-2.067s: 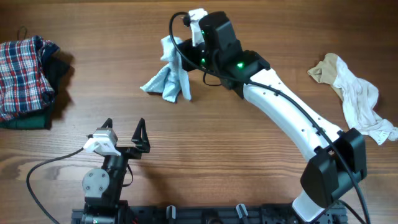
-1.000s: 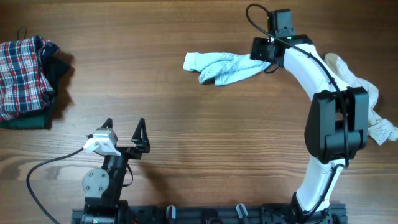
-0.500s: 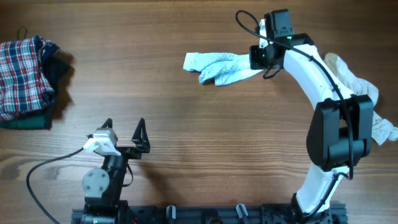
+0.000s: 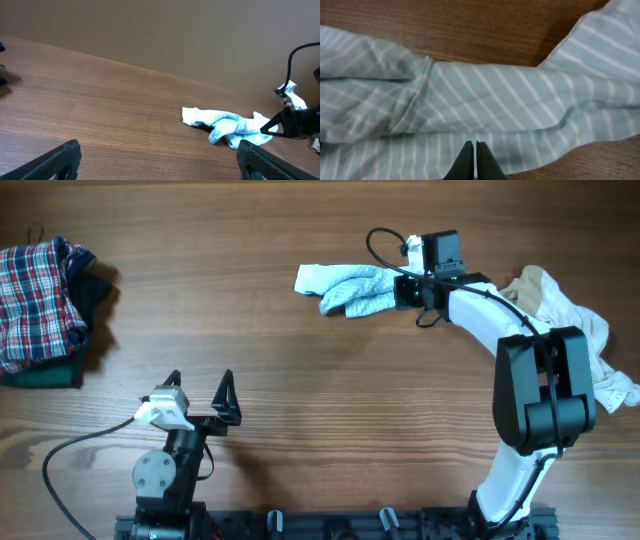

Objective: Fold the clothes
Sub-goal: 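Lower the pants onto the table center with the right gripper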

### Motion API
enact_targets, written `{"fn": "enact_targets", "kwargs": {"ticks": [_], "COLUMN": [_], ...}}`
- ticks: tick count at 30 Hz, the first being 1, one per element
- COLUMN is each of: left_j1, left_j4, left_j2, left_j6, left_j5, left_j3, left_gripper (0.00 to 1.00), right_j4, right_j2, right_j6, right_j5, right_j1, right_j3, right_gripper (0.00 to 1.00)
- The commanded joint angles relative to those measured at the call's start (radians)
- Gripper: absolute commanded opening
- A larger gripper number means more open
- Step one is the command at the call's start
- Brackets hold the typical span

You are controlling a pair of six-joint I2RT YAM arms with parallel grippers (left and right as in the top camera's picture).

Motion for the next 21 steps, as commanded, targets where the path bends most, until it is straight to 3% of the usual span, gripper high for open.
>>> {"fn": "enact_targets", "kwargs": {"ticks": [1, 12, 21], "left_j1": [0.006, 0.006, 0.006], "left_j4": [-0.006, -0.006, -0.006], "left_j2": [-0.007, -0.007, -0.007], "left_j6": [0.005, 0.005, 0.005], "left_j5": [-0.01, -0.01, -0.01], "left_j3": [-0.004, -0.004, -0.004], "left_gripper": [1.0, 1.0, 1.0], "right_j4": [0.034, 0.046, -0.198], "right_j2": [-0.006, 0.105, 0.107], "right_j6": [-0.012, -0.008, 0.051], "right_j5": [-0.024, -0.066, -0.185], "right_j1": [0.001, 0.003, 0.035], "right_j3": [-0.015, -0.018, -0.018], "right_gripper": [0.05, 0.04, 0.04]}}
